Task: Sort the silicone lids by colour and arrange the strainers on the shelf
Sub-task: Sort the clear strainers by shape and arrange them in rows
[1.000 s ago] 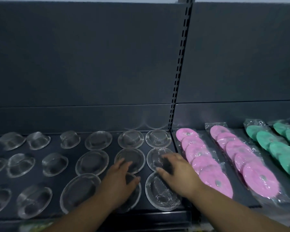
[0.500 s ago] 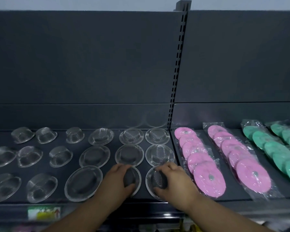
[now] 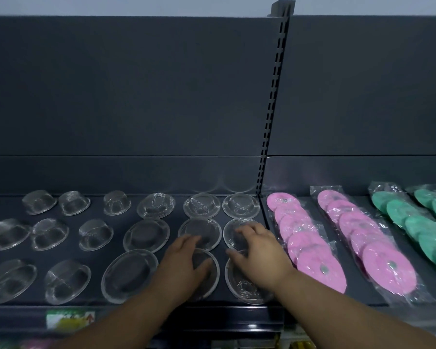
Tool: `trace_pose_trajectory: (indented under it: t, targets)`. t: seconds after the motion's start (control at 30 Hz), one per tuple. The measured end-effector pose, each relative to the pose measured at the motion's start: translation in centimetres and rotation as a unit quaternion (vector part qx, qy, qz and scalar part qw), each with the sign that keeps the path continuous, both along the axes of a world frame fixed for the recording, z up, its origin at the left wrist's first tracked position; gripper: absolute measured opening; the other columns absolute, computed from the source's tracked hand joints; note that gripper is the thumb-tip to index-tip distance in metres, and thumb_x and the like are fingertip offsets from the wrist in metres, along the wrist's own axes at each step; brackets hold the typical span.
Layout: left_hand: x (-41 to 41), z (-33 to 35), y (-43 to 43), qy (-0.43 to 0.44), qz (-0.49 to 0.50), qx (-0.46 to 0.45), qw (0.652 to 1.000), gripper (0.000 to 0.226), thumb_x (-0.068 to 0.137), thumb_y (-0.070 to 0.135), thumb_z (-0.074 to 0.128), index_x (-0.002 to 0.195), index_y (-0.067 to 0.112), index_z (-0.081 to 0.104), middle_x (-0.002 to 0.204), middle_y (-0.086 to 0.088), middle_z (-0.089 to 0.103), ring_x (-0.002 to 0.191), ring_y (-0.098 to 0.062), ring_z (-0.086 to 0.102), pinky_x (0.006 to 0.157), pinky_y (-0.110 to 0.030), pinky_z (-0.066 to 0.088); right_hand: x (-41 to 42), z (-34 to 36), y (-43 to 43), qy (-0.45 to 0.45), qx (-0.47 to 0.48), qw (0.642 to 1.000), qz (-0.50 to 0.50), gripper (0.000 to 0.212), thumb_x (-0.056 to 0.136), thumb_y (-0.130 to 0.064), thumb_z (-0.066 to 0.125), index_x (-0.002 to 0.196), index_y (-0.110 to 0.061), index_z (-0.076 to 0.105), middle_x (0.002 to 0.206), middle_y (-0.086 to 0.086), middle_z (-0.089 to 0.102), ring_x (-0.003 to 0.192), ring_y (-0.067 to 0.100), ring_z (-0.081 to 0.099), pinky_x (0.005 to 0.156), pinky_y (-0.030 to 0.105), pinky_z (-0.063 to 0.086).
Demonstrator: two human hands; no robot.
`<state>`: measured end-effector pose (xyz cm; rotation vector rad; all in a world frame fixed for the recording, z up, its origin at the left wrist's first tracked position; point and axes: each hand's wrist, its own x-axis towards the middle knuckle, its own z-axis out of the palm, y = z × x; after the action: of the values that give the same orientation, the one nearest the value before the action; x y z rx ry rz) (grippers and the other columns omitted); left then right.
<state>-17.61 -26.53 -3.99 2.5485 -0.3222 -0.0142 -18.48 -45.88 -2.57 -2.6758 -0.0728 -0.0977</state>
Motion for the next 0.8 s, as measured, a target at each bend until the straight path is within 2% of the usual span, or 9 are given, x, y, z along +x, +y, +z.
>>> trace_pose_trajectory:
  t: [0.2, 0.3, 0.47, 0.67, 0.8]
  targets:
    - [4.8, 1.0, -0.6, -0.022, 0.029, 0.023, 0.999, 0.061, 0.09, 0.033, 0.058, 0.145, 0.022, 0.035, 0.151, -0.003, 0.029, 0.138, -0.019, 0.029, 0.115, -0.027, 0.022, 4.7, 0.0, 0.2, 0.045, 0.006, 0.999, -0.02, 0.053, 0.086, -0.034, 0.062, 0.136, -0.03, 0.045, 0.15, -0.002, 0.031, 0.136, 0.021, 0.033, 0.113, 0.031, 0.029]
    - [6.4, 0.7, -0.9, 0.012, 0.017, 0.042, 0.999, 0.063, 0.089, 0.035, 0.059, 0.146, 0.024, 0.033, 0.153, -0.004, 0.026, 0.139, -0.02, 0.028, 0.115, -0.029, 0.024, 5.8, -0.2, 0.0, 0.074, -0.005, 0.997, -0.026, 0.054, 0.083, -0.033, 0.065, 0.134, -0.03, 0.048, 0.145, 0.0, 0.039, 0.131, 0.022, 0.039, 0.11, 0.032, 0.035]
    - [7.1, 0.1, -1.1, 0.027, 0.007, 0.032, 0.999, 0.058, 0.088, 0.034, 0.06, 0.141, 0.025, 0.04, 0.146, -0.001, 0.036, 0.131, -0.019, 0.04, 0.108, -0.025, 0.031, 6.1, -0.4, -0.3, 0.085, -0.026, 0.996, -0.025, 0.046, 0.083, -0.033, 0.065, 0.126, -0.024, 0.054, 0.132, 0.004, 0.049, 0.121, 0.023, 0.049, 0.102, 0.032, 0.042]
    - [7.1, -0.1, -0.9, 0.033, 0.01, 0.026, 0.999, 0.058, 0.088, 0.034, 0.06, 0.141, 0.025, 0.039, 0.145, -0.001, 0.035, 0.13, -0.018, 0.04, 0.107, -0.024, 0.03, 6.0, -0.1, -0.7, 0.095, -0.026, 0.995, -0.022, 0.048, 0.084, -0.033, 0.065, 0.129, -0.026, 0.051, 0.136, 0.002, 0.046, 0.124, 0.021, 0.046, 0.104, 0.029, 0.039]
    - [6.7, 0.3, -0.8, 0.032, 0.01, 0.008, 0.999, 0.061, 0.089, 0.038, 0.058, 0.144, 0.025, 0.035, 0.15, 0.0, 0.029, 0.136, -0.017, 0.033, 0.11, -0.023, 0.026, 5.5, 0.1, -0.5, 0.068, -0.023, 0.997, -0.027, 0.06, 0.083, -0.039, 0.065, 0.137, -0.025, 0.044, 0.142, 0.001, 0.043, 0.131, 0.021, 0.038, 0.111, 0.029, 0.031]
